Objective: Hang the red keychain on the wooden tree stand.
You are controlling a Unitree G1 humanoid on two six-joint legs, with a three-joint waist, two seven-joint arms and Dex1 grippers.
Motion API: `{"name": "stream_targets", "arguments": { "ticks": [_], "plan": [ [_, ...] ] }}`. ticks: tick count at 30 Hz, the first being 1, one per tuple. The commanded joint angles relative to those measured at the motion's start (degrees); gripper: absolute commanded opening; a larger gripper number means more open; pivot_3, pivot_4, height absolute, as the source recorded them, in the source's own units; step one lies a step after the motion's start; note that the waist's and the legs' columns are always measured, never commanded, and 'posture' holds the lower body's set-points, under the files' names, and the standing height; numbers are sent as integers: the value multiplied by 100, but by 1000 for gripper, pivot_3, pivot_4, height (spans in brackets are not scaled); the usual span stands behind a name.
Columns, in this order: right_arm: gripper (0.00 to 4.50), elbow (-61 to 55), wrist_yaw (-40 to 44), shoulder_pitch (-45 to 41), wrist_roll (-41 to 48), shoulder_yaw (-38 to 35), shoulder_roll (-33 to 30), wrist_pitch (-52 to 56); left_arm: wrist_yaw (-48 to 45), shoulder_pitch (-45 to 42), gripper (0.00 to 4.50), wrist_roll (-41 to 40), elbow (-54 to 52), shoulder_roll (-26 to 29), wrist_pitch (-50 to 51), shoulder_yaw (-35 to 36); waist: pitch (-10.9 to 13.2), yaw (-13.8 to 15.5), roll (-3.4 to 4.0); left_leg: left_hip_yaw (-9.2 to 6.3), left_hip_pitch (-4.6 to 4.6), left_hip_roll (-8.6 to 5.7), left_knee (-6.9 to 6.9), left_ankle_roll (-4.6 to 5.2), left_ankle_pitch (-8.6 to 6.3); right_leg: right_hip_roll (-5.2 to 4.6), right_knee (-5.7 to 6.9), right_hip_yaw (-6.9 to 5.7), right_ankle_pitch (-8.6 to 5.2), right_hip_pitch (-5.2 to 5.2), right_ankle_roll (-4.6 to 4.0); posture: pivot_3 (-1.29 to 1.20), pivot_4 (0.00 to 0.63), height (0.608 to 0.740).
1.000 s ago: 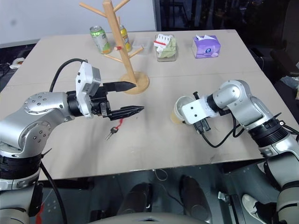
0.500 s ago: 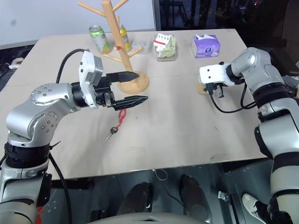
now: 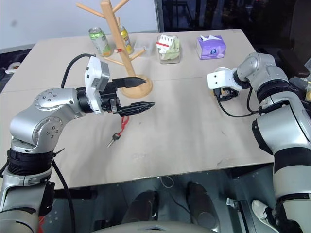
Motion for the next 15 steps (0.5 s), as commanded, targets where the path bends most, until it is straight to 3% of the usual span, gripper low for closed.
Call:
{"name": "stream_targets", "arguments": {
  "ticks": [1,10,13,15],
  "plan": [
    [4456,-76,67,-388,64,-260,-169,-142,-26,-95,4500,-22,-91,105,-15,213,4,-4,6,0,0,0,0,0,0,0,0,0,0,0,-1,0,150,740],
    [4456,-722,561,-839,831,-1118,-522,-271,694,256,4500,-133,-362,148,409,835,27,-16,32,-1,0,-1,-3,0,0,-1,-1,-1,-2,-1,2,0,150,740],
    [4456,-2012,978,-26,1908,-1820,-301,623,1544,853,4500,-124,-858,-10,801,1324,27,-36,32,4,6,3,-2,0,0,0,5,5,-1,0,1,0,150,740],
    [4456,-3957,880,1099,2907,-2296,-11,2324,2236,1436,4500,-156,-1423,-277,1123,1645,21,-10,23,-2,8,7,0,0,-1,3,9,3,1,4,-3,0,150,740]
  ]
}}
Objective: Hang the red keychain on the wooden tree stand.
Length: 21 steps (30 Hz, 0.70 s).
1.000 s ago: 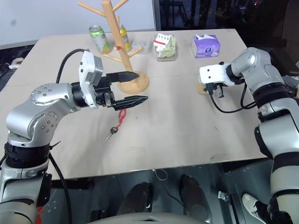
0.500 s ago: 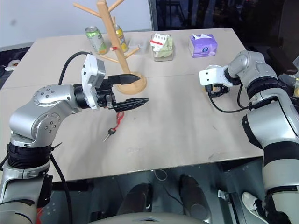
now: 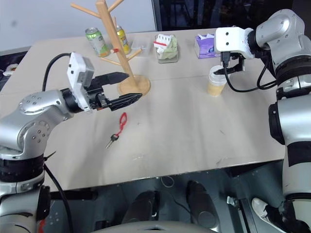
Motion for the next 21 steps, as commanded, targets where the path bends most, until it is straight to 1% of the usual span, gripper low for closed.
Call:
{"name": "stream_targets", "arguments": {
  "ticks": [1,3,4,5,7,8,9,12,16,19,21],
  "plan": [
    [4456,-3200,-19,1678,1751,-791,427,2681,1254,796,4500,-126,-1104,-398,591,691,-3,33,-3,-5,-3,1,-1,0,0,0,-1,-3,8,-1,-11,0,150,740],
    [4456,-5113,-524,2820,2398,-957,665,4063,2063,1337,4500,-250,-1692,-904,1046,945,0,100,1,-16,-8,-1,-1,0,0,-10,7,-9,9,-2,-14,0,150,740],
    [4456,-5978,-701,3313,2736,-954,750,4629,2482,1610,4500,-179,-1940,-1168,1244,993,5,151,10,-16,-13,-4,7,-1,-1,-12,16,-12,8,-6,-14,0,150,740],
    [4456,-6646,-871,3668,3015,-962,824,5119,2755,1883,4500,2,-2129,-1290,1335,919,7,204,12,-18,-24,-7,7,-1,0,-15,12,-12,10,-13,-12,0,150,740],
    [4456,-7440,-1127,4008,3423,-967,921,5784,3087,2281,4500,302,-2345,-1424,1388,746,11,237,17,-17,-28,-18,12,-1,0,-25,12,-12,9,-16,-12,0,150,740],
    [4456,-7653,-1233,4067,3581,-974,971,6011,3286,2435,4500,471,-2363,-1514,1386,660,11,244,17,-13,-29,-22,22,-1,0,-26,10,-11,8,-15,-6,0,150,740],
    [4456,-7786,-1306,4088,3702,-964,984,6163,3484,2555,4500,663,-2337,-1599,1348,550,7,249,10,-15,-23,-23,34,-1,0,-24,7,-14,-2,-1,18,0,150,740],
    [4456,-7906,-1353,4086,3843,-871,854,6292,3871,2670,4500,1051,-2137,-1890,1259,251,-3,248,-3,-22,5,-16,59,0,-1,-17,7,-26,-17,37,-3,0,150,740],
    [4456,-7840,-1205,4157,3723,-645,545,6011,3975,2614,4500,1345,-1795,-2215,1095,-256,-3,239,-3,-28,-3,-14,73,0,-1,-12,6,-32,-17,39,-3,0,150,740],
    [4456,-7882,-1156,4217,3829,-596,387,6047,3977,2439,4500,1398,-1567,-2510,1019,-505,-3,232,-4,-28,-10,-14,69,1,-1,-11,4,-31,-17,35,-4,0,150,740],
    [4456,-7958,-1154,4238,3911,-605,301,6108,4002,2330,4500,1541,-1444,-2608,966,-679,-2,232,-5,-26,-12,-14,69,1,-1,-11,4,-29,-16,33,-4,0,150,740]
  ]
}}
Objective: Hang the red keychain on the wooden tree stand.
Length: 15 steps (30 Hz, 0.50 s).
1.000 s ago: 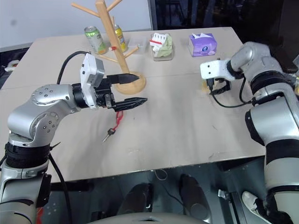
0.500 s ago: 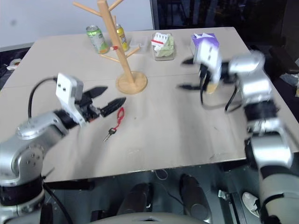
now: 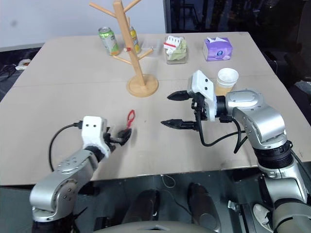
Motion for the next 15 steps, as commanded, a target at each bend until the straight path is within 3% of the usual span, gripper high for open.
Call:
{"name": "stream_targets", "arguments": {
  "ticks": [1,14,15],
  "plan": [
    [4456,-269,35,-12,223,-90,-138,25,90,-155,4500,277,54,-62,-180,-251,1,-6,-2,-1,-1,0,0,0,0,1,0,0,0,0,0,0,150,740],
    [4456,-395,-234,-112,583,-150,-437,289,305,-525,4500,810,513,-427,30,-435,0,-19,-3,1,2,1,1,1,0,2,0,1,-1,1,1,0,150,740],
    [4500,-392,-254,-121,597,-145,-440,295,279,-556,3961,828,574,-432,12,-427,0,-18,-3,1,2,1,1,1,0,2,0,1,-1,1,1,0,150,740]
  ]
}}
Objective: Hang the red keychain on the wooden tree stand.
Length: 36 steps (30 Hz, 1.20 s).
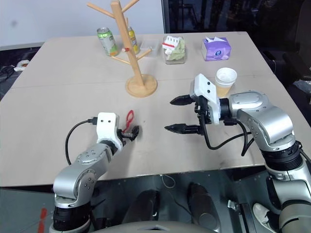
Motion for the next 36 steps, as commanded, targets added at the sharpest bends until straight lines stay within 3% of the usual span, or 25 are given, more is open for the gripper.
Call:
{"name": "stream_targets", "arguments": {
  "ticks": [1,5,6,9,16,19,25,29,36],
  "plan": [
    [4500,-179,-88,-137,147,-149,-33,3,-112,-97,3621,71,157,-27,-88,-3,0,6,0,0,0,0,0,0,0,0,0,0,0,0,0,0,150,740],
    [4500,-180,-158,-161,194,-111,-19,7,-210,-196,1763,54,252,-57,-64,48,0,22,0,0,-2,-1,1,0,0,-1,-1,-1,0,0,0,0,150,740],
    [4500,-180,-173,-165,201,-102,-16,5,-236,-209,1082,58,277,-59,-55,70,0,24,0,0,-3,-2,1,0,0,-2,-2,-1,0,0,1,0,150,740],
    [4500,-159,-240,-175,209,-93,10,-3,-307,-227,56,74,307,-14,-46,169,0,23,0,0,-3,-2,1,0,0,-2,-3,-1,0,0,1,0,150,740],
    [4500,-215,-477,-64,248,-133,105,19,-857,-283,56,65,174,515,-342,424,1,2,-1,-1,-5,0,0,0,0,-1,-2,-2,0,-3,0,0,150,740],
    [4500,-382,-799,79,287,-254,246,6,-1278,-319,56,194,25,992,-1057,491,2,-2,-2,-3,-10,2,-1,0,0,2,-2,-4,-1,-9,0,0,150,740],
    [4500,-806,-1774,105,390,-586,1008,-192,-2555,-550,56,430,236,1836,-3599,649,4,8,-3,5,-26,3,-4,-1,0,0,-2,2,0,-33,0,0,150,740],
    [4500,-804,-2195,-179,346,-677,1323,-348,-2565,-1166,56,702,876,1955,-4408,676,4,13,-3,9,-26,1,-3,0,0,-1,-2,5,0,-32,0,0,150,740],
    [4500,-774,-2559,-536,397,-699,1459,-389,-2474,-1926,56,966,1796,1746,-4951,535,4,1,-2,8,-29,2,-6,0,0,-1,-4,4,13,-33,21,0,150,740]
  ]
}}
